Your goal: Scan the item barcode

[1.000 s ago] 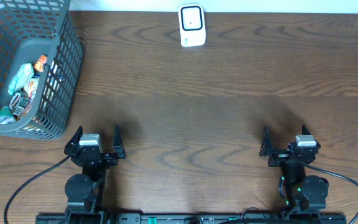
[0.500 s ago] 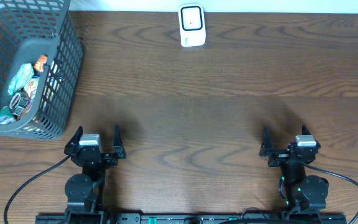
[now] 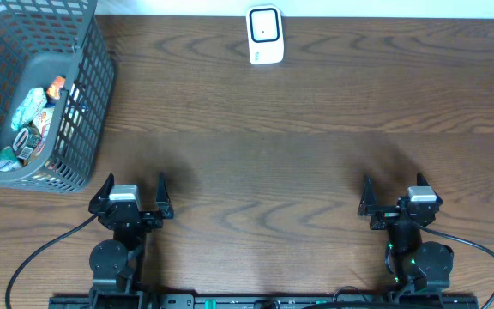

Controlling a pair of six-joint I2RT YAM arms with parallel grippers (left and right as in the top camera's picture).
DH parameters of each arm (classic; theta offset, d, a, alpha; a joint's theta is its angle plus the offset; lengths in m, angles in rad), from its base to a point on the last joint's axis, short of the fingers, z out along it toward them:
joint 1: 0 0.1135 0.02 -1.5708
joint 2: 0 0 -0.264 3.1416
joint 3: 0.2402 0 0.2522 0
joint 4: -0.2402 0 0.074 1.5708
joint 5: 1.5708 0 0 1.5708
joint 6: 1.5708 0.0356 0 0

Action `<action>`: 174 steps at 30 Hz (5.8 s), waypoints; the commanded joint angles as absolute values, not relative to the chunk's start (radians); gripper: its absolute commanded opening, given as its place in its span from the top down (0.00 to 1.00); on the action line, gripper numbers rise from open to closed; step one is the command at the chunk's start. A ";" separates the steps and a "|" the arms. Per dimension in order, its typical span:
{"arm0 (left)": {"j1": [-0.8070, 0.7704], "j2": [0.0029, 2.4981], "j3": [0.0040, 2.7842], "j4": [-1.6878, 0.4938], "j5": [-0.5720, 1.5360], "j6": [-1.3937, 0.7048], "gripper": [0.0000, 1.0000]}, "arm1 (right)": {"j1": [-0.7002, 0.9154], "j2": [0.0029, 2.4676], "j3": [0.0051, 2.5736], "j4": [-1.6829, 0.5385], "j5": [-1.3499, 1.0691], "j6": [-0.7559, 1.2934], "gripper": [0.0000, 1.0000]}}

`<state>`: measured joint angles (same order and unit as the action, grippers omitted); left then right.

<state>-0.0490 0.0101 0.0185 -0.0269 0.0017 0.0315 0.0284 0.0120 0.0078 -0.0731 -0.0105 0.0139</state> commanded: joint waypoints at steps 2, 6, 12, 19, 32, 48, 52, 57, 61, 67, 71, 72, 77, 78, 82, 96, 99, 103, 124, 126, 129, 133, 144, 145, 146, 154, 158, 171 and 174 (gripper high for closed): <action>-0.044 0.004 0.004 -0.073 -0.009 0.045 0.03 | 0.028 0.006 0.006 -0.077 -0.010 0.002 0.01; -0.046 0.004 0.004 -0.022 0.144 -0.051 0.03 | 0.028 0.006 0.006 -0.077 -0.010 0.002 0.01; -0.046 0.004 0.004 0.095 0.706 -0.271 0.02 | 0.028 0.006 0.006 -0.077 -0.010 0.002 0.01; -0.046 0.004 0.007 0.493 0.705 -0.377 0.02 | 0.028 0.006 0.006 -0.077 -0.010 0.002 0.01; -0.046 0.292 0.489 0.567 0.440 -0.281 0.03 | 0.028 0.006 0.006 -0.077 -0.010 0.002 0.01; -0.046 1.146 1.720 -0.603 0.278 0.093 0.02 | 0.028 0.006 0.006 -0.077 -0.010 0.002 0.01; -0.040 1.319 1.978 -0.808 -0.213 0.272 0.03 | 0.028 0.006 0.006 -0.077 -0.010 0.002 0.01; 0.054 1.394 1.995 -0.813 -0.466 0.306 0.02 | 0.028 0.006 0.006 -0.077 -0.010 0.002 0.01; 0.195 1.440 1.994 -0.843 -0.464 0.244 0.02 | 0.028 0.006 0.006 -0.077 -0.010 0.002 0.01; 0.384 1.509 1.986 -0.913 -0.247 0.197 0.03 | 0.028 0.006 0.006 -0.077 -0.010 0.003 0.01; 0.434 1.525 1.966 -0.931 -0.008 0.197 0.02 | 0.028 0.006 0.006 -0.077 -0.010 0.002 0.01; 0.439 1.530 1.965 -0.915 -0.007 0.196 0.02 | 0.028 0.006 0.006 -0.077 -0.010 0.002 0.01; 0.477 1.602 1.965 -0.886 -0.100 -0.071 0.02 | 0.028 0.006 0.006 -0.077 -0.010 0.002 0.01; 0.488 1.623 1.965 -0.896 -0.123 -0.144 0.03 | 0.028 0.006 0.006 -0.077 -0.010 0.002 0.01; 0.509 1.704 1.965 -0.964 -0.080 -0.267 0.02 | 0.028 0.006 0.006 -0.077 -0.010 0.002 0.01; 0.512 1.978 1.965 -1.195 -0.282 -0.575 0.02 | 0.028 0.006 0.006 -0.077 -0.010 0.002 0.01; 0.512 2.034 1.965 -1.224 -0.282 -0.575 0.02 | 0.028 0.006 0.006 -0.077 -0.010 0.002 0.01; 0.512 2.102 1.965 -1.275 -0.282 -0.604 0.03 | 0.028 0.006 0.006 -0.077 -0.010 0.002 0.01; 0.512 2.255 1.883 -1.288 -0.271 -0.650 0.02 | 0.028 0.006 0.006 -0.077 -0.010 0.002 0.01; 0.512 2.255 1.876 -1.252 -0.271 -0.589 0.03 | 0.028 0.006 0.006 -0.077 -0.010 0.002 0.01; 0.512 2.254 1.884 -1.221 -0.271 -0.496 0.02 | 0.028 0.006 0.006 -0.077 -0.010 0.003 0.01; 0.512 2.244 1.926 -1.236 -0.264 -0.479 0.02 | 0.028 0.006 0.006 -0.077 -0.010 0.002 0.01; 0.511 1.986 1.956 -1.076 0.010 -0.521 0.02 | 0.028 0.006 0.006 -0.077 -0.010 0.002 0.01; 0.511 1.972 1.956 -1.069 0.011 -0.521 0.02 | 0.028 0.006 0.006 -0.077 -0.010 0.002 0.01; 0.511 1.964 1.956 -1.066 0.010 -0.520 0.02 | 0.028 0.006 0.006 -0.077 -0.010 0.002 0.01; 0.511 2.002 1.854 -1.070 0.008 -0.522 0.02 | 0.028 0.006 0.006 -0.077 -0.010 0.002 0.01; 0.511 2.041 1.785 -1.071 0.007 -0.524 0.02 | 0.028 0.006 0.006 -0.077 -0.010 0.002 0.01; 0.511 2.073 1.616 -1.018 -0.094 -0.636 0.02 | 0.028 0.006 0.006 -0.077 -0.010 0.003 0.01; 0.511 2.073 1.605 -0.973 -0.094 -0.537 0.03 | 0.028 0.006 0.006 -0.077 -0.010 0.002 0.01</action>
